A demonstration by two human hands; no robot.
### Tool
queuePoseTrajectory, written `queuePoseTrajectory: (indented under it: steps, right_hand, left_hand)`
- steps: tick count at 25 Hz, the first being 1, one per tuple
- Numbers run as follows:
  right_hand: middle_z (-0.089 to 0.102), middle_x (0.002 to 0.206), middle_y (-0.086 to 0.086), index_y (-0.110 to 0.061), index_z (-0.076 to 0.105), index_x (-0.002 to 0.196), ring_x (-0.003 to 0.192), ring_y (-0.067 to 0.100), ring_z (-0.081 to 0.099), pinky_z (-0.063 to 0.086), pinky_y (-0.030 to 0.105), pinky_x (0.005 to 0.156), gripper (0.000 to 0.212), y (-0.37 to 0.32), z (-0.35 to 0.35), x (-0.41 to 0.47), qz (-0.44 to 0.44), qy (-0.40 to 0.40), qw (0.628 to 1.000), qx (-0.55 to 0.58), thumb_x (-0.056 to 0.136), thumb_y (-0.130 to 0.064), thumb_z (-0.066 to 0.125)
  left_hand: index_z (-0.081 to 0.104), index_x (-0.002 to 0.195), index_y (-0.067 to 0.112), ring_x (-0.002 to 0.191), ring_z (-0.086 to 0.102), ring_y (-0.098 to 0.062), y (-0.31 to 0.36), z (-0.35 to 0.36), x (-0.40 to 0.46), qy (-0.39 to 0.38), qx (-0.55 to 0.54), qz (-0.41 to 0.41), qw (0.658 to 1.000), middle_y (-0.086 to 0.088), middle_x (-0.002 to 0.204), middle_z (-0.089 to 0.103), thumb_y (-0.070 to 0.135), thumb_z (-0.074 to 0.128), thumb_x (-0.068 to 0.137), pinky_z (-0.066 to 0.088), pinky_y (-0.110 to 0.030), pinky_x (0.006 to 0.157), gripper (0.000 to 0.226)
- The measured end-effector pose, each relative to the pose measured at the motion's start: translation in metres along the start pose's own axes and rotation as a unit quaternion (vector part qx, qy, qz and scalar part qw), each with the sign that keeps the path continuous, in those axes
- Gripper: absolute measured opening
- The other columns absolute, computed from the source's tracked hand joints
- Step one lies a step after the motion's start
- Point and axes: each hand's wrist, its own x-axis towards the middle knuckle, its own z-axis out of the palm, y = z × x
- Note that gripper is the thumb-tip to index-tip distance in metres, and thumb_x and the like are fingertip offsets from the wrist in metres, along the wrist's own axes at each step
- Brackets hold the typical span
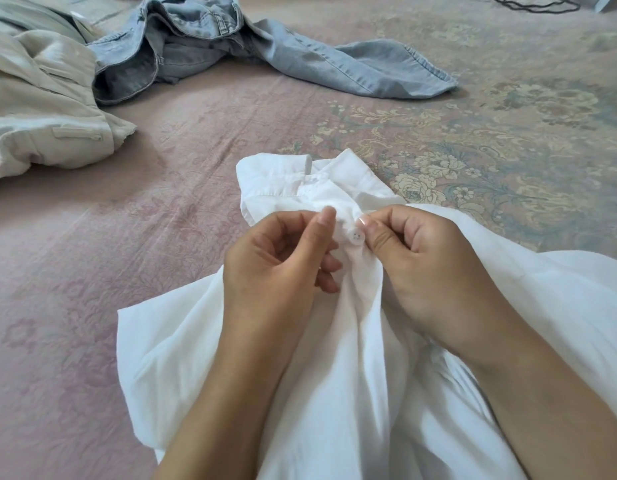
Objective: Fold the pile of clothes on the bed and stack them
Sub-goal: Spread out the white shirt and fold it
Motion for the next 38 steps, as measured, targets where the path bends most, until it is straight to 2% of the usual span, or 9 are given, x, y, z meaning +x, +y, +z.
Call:
queuePoseTrajectory:
  steps: [5,9,13,16,20,24,26,32,38]
  right_hand:
    - [0.071,0.069,-0.007,-0.016,0.068,0.071,0.062,-0.001,0.059,0.045,0.013,0.059,0.027,-0.001,-0.004,0.002,0.026,0.011,0.999,0.034,0.094,-0.019,0.055]
    - [0.072,0.073,-0.008,-0.020,0.070,0.077,0.067,-0.003,0.061,0.046,0.009,0.065,0.017,0.000,-0.006,0.003,0.041,-0.014,0.998,0.036,0.091,-0.018,0.060]
    - [0.067,0.086,-0.003,-0.029,0.063,0.087,0.079,0.009,0.063,0.051,0.020,0.078,0.026,-0.012,-0.042,0.002,0.013,0.029,0.999,-0.009,0.071,-0.018,0.082]
    - [0.067,0.069,-0.011,-0.027,0.069,0.072,0.058,0.004,0.058,0.040,0.008,0.056,0.020,-0.036,-0.069,-0.017,0.023,-0.025,0.978,-0.204,0.060,-0.031,0.084]
    - [0.058,0.076,-0.010,-0.031,0.059,0.075,0.069,0.003,0.055,0.048,0.029,0.072,0.041,-0.046,-0.064,-0.030,0.087,-0.163,0.903,-0.389,0.043,-0.058,0.065]
    - [0.066,0.077,-0.006,-0.024,0.064,0.078,0.071,0.010,0.062,0.048,0.030,0.069,0.032,-0.036,-0.056,-0.025,0.099,-0.184,0.864,-0.459,0.066,-0.052,0.073]
    - [0.069,0.070,0.000,-0.020,0.067,0.071,0.068,0.014,0.064,0.046,0.028,0.062,0.024,-0.033,-0.060,-0.022,0.089,-0.165,0.858,-0.479,0.074,-0.043,0.075]
    - [0.069,0.062,-0.005,-0.025,0.073,0.067,0.055,0.010,0.059,0.043,0.023,0.058,0.009,-0.035,-0.073,-0.042,0.087,-0.097,0.963,-0.234,0.073,-0.024,0.080]
    - [0.058,0.049,-0.001,-0.001,0.066,0.070,0.043,0.008,0.047,0.041,0.018,0.047,0.021,-0.044,-0.067,-0.089,0.133,-0.022,0.990,-0.046,0.070,-0.013,0.083]
  left_hand:
    - [0.071,0.084,0.033,0.067,0.061,0.000,-0.011,-0.004,-0.001,-0.036,0.241,0.208,0.947,0.012,0.072,0.065,0.023,0.076,0.075,0.049,-0.012,0.064,0.015]
    - [0.073,0.086,0.022,0.071,0.059,0.002,-0.019,-0.005,0.003,-0.006,0.319,0.258,0.912,0.015,0.077,0.062,0.020,0.074,0.078,0.046,-0.007,0.065,0.009]
    - [0.069,0.077,0.026,0.060,0.057,0.000,0.002,-0.008,-0.005,0.017,0.292,0.219,0.931,0.010,0.067,0.064,0.029,0.072,0.077,0.044,-0.011,0.059,0.005]
    - [0.064,0.060,0.021,0.043,0.045,0.001,0.031,-0.015,-0.022,-0.004,0.310,0.160,0.937,0.007,0.052,0.059,0.052,0.067,0.075,0.034,-0.009,0.045,0.035]
    - [0.056,0.057,0.019,0.052,0.051,-0.003,0.043,-0.003,-0.044,-0.087,0.470,0.063,0.876,0.012,0.058,0.058,0.081,0.060,0.050,0.041,-0.017,0.051,0.062]
    - [0.063,0.064,0.013,0.058,0.056,-0.010,0.039,-0.001,-0.043,-0.151,0.554,-0.039,0.818,-0.001,0.060,0.060,0.065,0.063,0.064,0.043,-0.023,0.058,0.051]
    - [0.067,0.066,0.011,0.055,0.056,-0.011,0.040,-0.008,-0.038,-0.179,0.531,-0.067,0.825,-0.005,0.061,0.063,0.047,0.069,0.075,0.043,-0.023,0.057,0.038]
    - [0.075,0.079,0.012,0.066,0.071,-0.017,0.051,-0.019,-0.044,-0.224,0.414,-0.168,0.866,-0.004,0.072,0.073,0.015,0.075,0.080,0.057,-0.042,0.079,0.003]
    - [0.072,0.075,0.003,0.042,0.052,-0.007,0.087,-0.022,-0.079,-0.054,0.366,-0.114,0.922,-0.003,0.055,0.064,0.022,0.077,0.079,0.048,-0.022,0.052,0.021]
